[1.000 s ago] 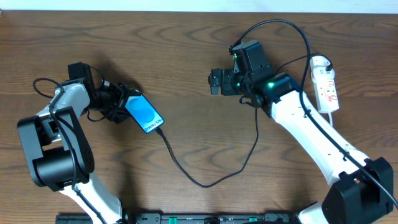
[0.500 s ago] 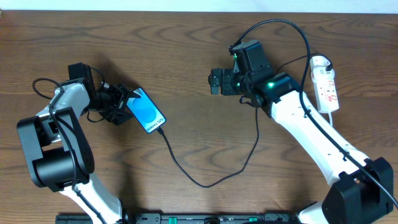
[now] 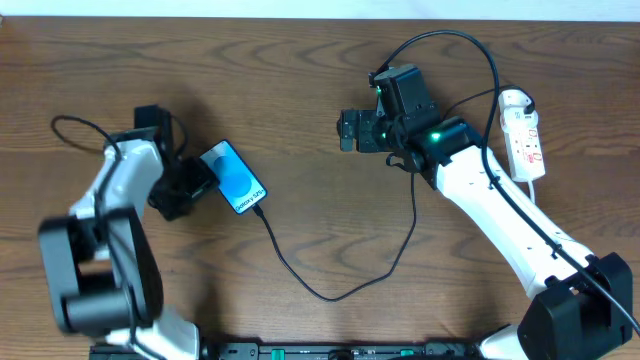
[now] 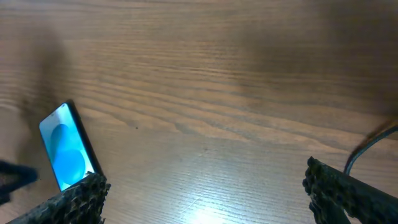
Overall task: Plug charger to phone and switch on socket
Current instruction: 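Lower the phone flat onto the table with the left gripper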
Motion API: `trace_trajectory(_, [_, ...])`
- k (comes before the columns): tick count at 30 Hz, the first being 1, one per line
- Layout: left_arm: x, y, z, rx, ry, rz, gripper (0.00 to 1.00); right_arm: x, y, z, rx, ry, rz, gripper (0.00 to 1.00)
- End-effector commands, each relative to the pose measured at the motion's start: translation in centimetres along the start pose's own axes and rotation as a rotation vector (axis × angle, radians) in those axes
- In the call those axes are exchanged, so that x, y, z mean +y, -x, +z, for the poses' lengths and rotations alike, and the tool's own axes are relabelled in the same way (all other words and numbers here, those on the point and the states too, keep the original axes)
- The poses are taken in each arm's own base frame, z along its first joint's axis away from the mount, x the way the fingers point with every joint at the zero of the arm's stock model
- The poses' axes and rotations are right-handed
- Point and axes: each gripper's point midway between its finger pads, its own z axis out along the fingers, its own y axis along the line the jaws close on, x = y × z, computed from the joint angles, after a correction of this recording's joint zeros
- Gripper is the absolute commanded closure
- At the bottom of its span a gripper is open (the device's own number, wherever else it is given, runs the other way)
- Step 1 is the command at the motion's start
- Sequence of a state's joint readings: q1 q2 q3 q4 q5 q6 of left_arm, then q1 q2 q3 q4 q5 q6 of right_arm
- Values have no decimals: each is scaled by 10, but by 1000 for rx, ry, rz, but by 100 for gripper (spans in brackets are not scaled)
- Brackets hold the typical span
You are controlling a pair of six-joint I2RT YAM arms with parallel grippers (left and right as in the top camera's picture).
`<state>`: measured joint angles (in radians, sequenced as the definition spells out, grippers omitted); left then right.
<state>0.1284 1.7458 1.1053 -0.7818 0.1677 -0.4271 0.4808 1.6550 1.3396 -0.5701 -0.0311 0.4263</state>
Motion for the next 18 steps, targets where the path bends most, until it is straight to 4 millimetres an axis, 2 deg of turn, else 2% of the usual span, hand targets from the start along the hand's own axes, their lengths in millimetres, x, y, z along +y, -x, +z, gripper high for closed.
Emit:
trace_trajectory(1, [-28,3,-55,-203,-18,239,22,1,7,-7,-31,-9,-21,1])
trace_trajectory(4, [-52,-8,-92,-318,-78,334,22,1,7,-7,-31,-11,-21,1])
trace_trajectory(9, [-68,-25,-148,-486,-162,402,22,1,6,-7,-27,-12,-21,1])
trace_trajectory(14, [-67,-30,-171,-551,-202,404,22,0,5,-7,-23,-13,-21,1])
trace_trajectory(18, [-67,-31,-175,-561,-208,403,22,-3,-1,-7,0,-26,-20,1])
